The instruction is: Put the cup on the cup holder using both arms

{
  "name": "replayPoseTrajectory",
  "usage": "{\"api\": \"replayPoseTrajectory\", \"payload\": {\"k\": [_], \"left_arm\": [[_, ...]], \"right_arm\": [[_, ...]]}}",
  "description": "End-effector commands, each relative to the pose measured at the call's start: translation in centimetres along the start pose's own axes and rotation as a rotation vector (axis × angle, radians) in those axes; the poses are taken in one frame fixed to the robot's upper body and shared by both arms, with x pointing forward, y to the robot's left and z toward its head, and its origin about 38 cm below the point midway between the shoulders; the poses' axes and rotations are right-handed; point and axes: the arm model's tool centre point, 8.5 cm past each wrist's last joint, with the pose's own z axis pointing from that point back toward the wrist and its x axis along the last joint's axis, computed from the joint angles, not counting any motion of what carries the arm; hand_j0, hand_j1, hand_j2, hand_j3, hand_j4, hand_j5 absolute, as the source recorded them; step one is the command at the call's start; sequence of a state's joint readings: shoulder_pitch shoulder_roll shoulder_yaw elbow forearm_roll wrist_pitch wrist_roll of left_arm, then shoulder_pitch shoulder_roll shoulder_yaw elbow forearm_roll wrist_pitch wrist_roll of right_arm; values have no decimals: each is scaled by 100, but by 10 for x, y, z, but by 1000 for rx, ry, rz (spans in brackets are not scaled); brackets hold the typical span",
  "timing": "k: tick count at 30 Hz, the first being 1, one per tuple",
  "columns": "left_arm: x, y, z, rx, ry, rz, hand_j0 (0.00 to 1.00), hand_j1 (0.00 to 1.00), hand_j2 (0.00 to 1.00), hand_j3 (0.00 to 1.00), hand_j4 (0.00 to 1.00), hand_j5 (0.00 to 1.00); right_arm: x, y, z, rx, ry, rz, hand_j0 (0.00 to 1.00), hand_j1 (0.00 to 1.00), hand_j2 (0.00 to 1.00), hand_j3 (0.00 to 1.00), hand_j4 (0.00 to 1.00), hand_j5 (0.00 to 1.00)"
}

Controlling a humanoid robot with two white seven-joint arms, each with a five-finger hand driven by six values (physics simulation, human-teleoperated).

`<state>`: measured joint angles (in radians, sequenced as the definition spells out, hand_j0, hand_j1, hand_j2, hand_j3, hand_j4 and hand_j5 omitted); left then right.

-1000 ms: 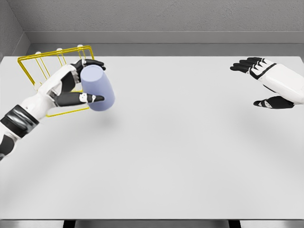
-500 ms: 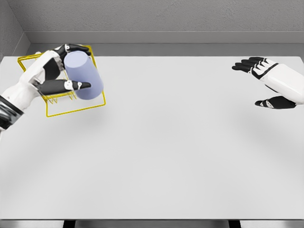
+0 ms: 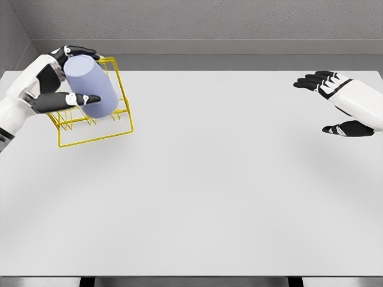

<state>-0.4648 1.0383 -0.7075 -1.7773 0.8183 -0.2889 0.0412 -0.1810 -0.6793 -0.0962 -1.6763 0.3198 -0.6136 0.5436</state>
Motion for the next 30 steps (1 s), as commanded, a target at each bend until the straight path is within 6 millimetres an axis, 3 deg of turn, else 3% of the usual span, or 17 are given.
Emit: {"api": "replayPoseTrajectory", "payload": {"k": [1, 7, 30], "left_arm": [[-5, 7, 2, 22, 18, -1, 66, 66, 66, 66, 66, 66], [-12, 18, 3, 53, 39, -10, 66, 66, 66, 66, 66, 66], [-20, 11, -22, 63, 47, 28, 66, 66, 66, 66, 66, 66]], "right_arm": [[0, -1, 0, -5, 0, -4, 100, 100, 100, 100, 100, 100], [0, -1, 0, -5, 0, -6, 100, 100, 100, 100, 100, 100], [2, -2, -1, -8, -7, -2, 100, 100, 100, 100, 100, 100]]}}
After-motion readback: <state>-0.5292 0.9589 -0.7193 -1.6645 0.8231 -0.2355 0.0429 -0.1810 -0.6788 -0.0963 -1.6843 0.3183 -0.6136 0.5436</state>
